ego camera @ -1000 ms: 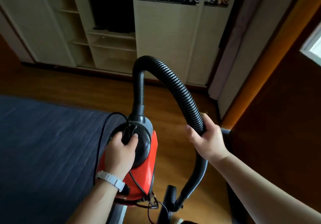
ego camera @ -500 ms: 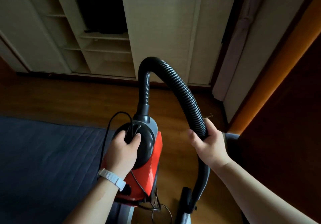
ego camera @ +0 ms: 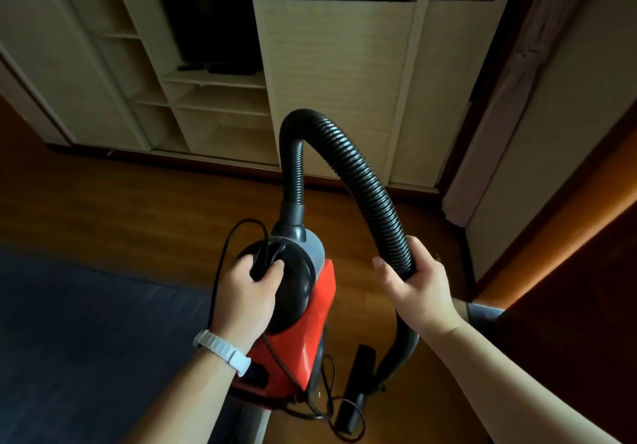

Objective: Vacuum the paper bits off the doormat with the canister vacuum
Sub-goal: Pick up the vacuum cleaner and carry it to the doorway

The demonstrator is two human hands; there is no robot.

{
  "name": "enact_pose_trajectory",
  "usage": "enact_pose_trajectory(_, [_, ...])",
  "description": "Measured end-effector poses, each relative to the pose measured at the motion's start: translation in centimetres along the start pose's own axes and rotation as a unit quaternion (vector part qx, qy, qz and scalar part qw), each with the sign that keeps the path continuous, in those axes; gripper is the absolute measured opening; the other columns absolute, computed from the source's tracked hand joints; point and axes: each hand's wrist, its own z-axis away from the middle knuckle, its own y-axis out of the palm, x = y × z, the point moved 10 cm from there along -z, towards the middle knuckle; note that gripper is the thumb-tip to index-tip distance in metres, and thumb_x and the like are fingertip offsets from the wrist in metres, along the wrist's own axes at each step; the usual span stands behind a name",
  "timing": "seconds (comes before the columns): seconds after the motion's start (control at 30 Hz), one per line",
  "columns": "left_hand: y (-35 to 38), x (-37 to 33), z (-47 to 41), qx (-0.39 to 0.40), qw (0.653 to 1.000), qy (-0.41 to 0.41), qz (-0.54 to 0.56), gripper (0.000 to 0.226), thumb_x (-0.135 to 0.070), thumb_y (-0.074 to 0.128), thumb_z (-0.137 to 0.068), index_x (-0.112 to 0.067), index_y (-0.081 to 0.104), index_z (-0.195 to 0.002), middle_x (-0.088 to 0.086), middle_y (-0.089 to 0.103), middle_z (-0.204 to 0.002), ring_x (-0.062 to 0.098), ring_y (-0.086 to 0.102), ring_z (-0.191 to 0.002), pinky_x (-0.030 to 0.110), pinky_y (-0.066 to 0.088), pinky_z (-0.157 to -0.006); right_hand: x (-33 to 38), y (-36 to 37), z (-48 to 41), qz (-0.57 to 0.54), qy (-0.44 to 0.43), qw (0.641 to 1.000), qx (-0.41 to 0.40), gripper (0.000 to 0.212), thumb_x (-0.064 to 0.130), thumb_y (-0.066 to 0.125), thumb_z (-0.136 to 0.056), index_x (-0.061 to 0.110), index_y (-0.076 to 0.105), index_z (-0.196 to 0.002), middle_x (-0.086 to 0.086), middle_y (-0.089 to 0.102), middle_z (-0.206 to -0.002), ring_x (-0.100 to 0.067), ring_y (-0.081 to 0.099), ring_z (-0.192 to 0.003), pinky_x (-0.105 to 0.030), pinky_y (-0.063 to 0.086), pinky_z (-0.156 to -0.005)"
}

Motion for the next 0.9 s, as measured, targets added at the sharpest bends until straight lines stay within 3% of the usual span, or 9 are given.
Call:
enact_pose_trajectory(0.2, [2.8,0.5,-8.4,0.021,1.0,-0.001,0.013,0.031,-0.045,0.064,-0.081,-0.019,0.055,-0.066,-0.001,0.048,-0.046,0.02,0.045,-0.041,0.036,0.037,-0.045,-3.1,3.1,-7.0,0.022,0.022,0.999,-0.008,0.023,0.024,0.074,-0.088,0.034,0.053,-0.085,0.011,0.054,-0.062,-0.005,0.048,-0.052,-0.028,0.041,-0.047])
enact_pose_trajectory(0.37, [4.6,-0.2,-17.0,0.059,0.998,0.021,0.012,0.021,-0.042,0.065,-0.084,-0.025,0.06,-0.072,-0.004,0.06,-0.056,0.017,0.056,-0.05,0.04,0.048,-0.053,-3.6,5.4,-13.6,0.053,0.037,0.996,-0.056,0.014,0.048,0.067,-0.078,0.041,0.056,-0.083,-0.001,0.06,-0.066,-0.012,0.053,-0.055,-0.036,0.047,-0.051])
enact_pose_trajectory(0.43, [4.8,-1.6,-20.3,0.067,0.996,0.051,-0.003,0.016,-0.036,0.066,-0.087,-0.022,0.065,-0.08,-0.005,0.067,-0.07,0.01,0.061,-0.064,0.034,0.051,-0.061,-3.3,6.1,-16.3,0.074,0.047,0.993,-0.078,0.013,0.047,0.068,-0.077,0.044,0.055,-0.08,-0.004,0.061,-0.067,-0.023,0.058,-0.057,-0.038,0.048,-0.053])
enact_pose_trajectory(0.57, [4.8,-3.8,-26.2,0.078,0.993,0.086,-0.027,0.015,-0.033,0.066,-0.089,-0.018,0.065,-0.086,-0.006,0.067,-0.076,0.004,0.059,-0.068,0.021,0.043,-0.056,-3.3,7.7,-20.5,0.094,0.044,0.989,-0.103,0.016,0.038,0.068,-0.08,0.044,0.054,-0.078,-0.006,0.062,-0.068,-0.03,0.061,-0.064,-0.039,0.049,-0.056])
enact_pose_trajectory(0.8, [3.1,-3.9,-33.8,0.051,0.996,0.072,-0.012,0.016,-0.033,0.066,-0.088,-0.017,0.066,-0.085,-0.003,0.068,-0.076,0.01,0.062,-0.068,0.036,0.052,-0.065,-4.1,12.4,-26.8,0.081,0.043,0.993,-0.078,0.018,0.053,0.064,-0.074,0.038,0.056,-0.08,-0.008,0.062,-0.066,-0.027,0.059,-0.062,-0.033,0.047,-0.053])
enact_pose_trajectory(0.9, [2.8,-2.9,-36.3,0.039,0.998,0.048,-0.022,0.018,-0.035,0.066,-0.087,-0.018,0.064,-0.081,-0.002,0.067,-0.074,0.014,0.062,-0.068,0.042,0.055,-0.066,-4.9,14.2,-30.1,0.069,0.038,0.995,-0.066,0.021,0.055,0.063,-0.073,0.036,0.055,-0.08,-0.006,0.062,-0.065,-0.013,0.055,-0.055,-0.019,0.043,-0.05])
